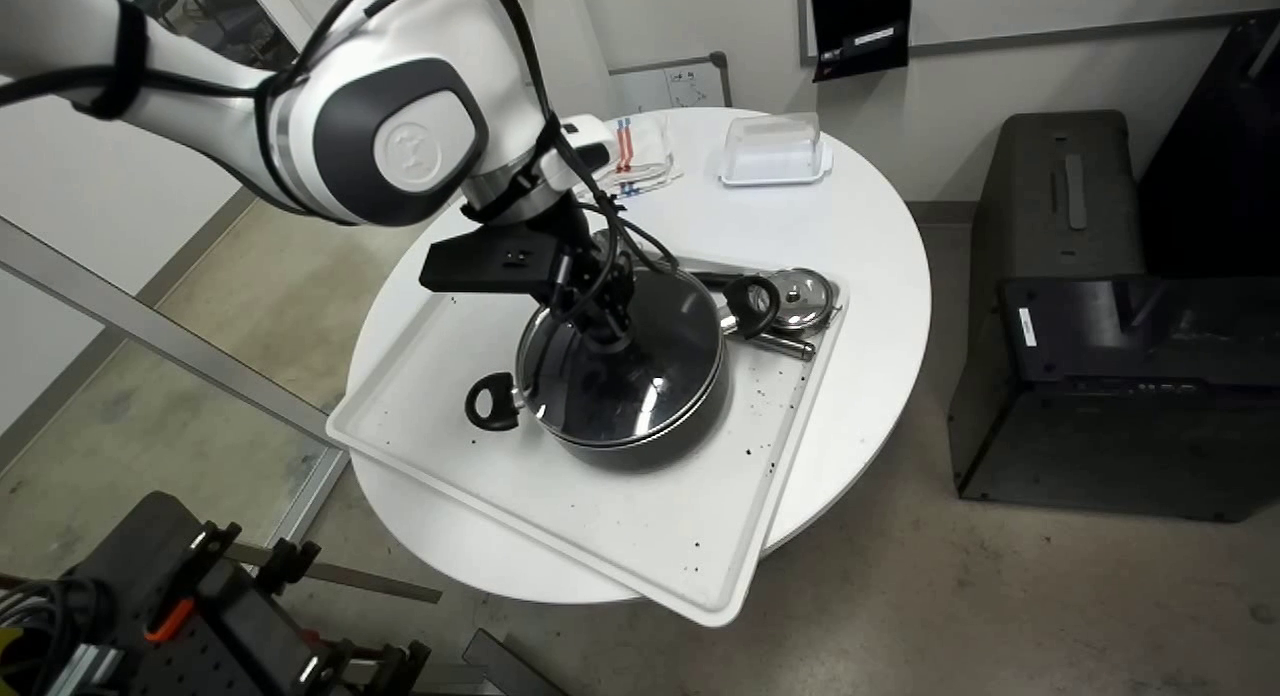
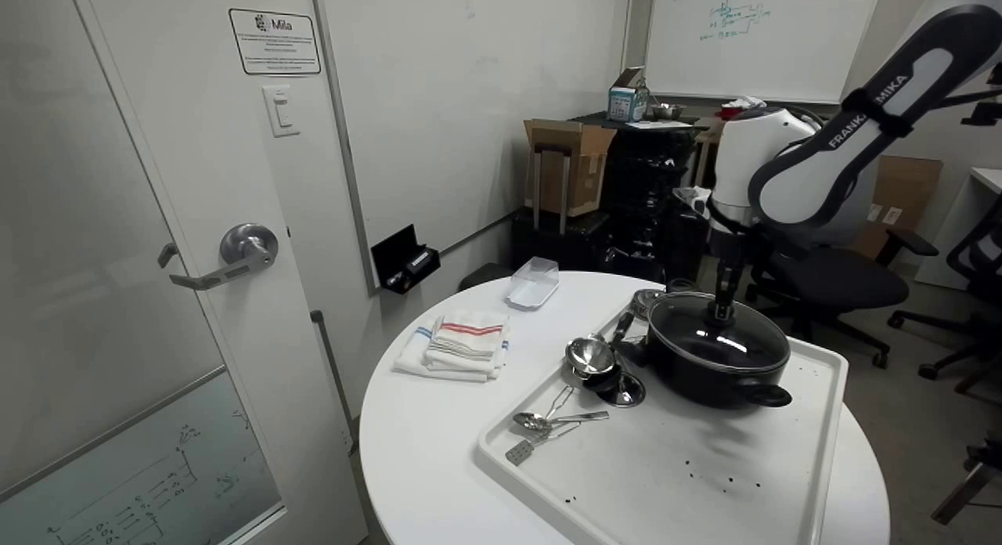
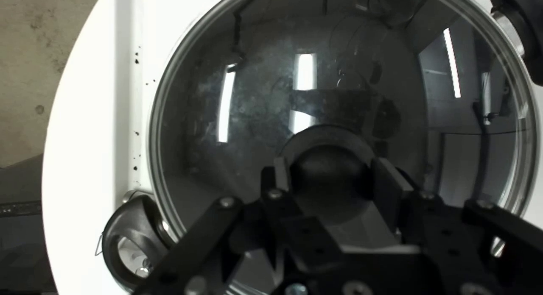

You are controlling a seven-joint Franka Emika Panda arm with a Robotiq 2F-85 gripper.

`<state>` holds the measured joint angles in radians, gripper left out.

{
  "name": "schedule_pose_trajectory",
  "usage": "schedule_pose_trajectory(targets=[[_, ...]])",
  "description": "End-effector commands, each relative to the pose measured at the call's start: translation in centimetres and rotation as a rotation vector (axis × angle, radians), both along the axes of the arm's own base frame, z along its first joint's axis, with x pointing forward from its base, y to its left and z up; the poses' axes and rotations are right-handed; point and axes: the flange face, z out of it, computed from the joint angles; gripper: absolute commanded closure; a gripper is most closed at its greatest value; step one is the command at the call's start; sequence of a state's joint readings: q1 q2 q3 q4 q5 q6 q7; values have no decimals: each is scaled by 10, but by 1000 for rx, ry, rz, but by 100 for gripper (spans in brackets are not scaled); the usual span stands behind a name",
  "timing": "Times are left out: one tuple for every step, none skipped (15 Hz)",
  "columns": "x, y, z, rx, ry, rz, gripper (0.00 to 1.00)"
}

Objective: Put the glass lid on the pot

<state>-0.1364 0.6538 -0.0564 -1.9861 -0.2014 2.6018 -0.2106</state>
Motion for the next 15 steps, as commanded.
schedule_pose_trajectory(targets=[[6, -5, 7, 5, -1, -20, 76], [6, -5, 7, 3, -1, -21, 76], [5, -6, 8, 2, -1, -22, 76], [4, -8, 9, -1, -3, -22, 76], [3, -9, 10, -2, -5, -24, 76], [2, -10, 11, -4, -5, -26, 76], [2, -12, 11, -5, -6, -28, 76], [1, -13, 10, -6, -6, -30, 76], [1, -13, 9, -6, -4, -30, 76], [1, -13, 8, -5, -3, -30, 76], [1, -12, 7, -6, -2, -29, 76], [1, -12, 7, -6, -1, -28, 76], [2, -12, 6, -6, -1, -28, 76], [2, -11, 6, -7, 0, -27, 76], [2, -11, 6, -8, 0, -28, 76]])
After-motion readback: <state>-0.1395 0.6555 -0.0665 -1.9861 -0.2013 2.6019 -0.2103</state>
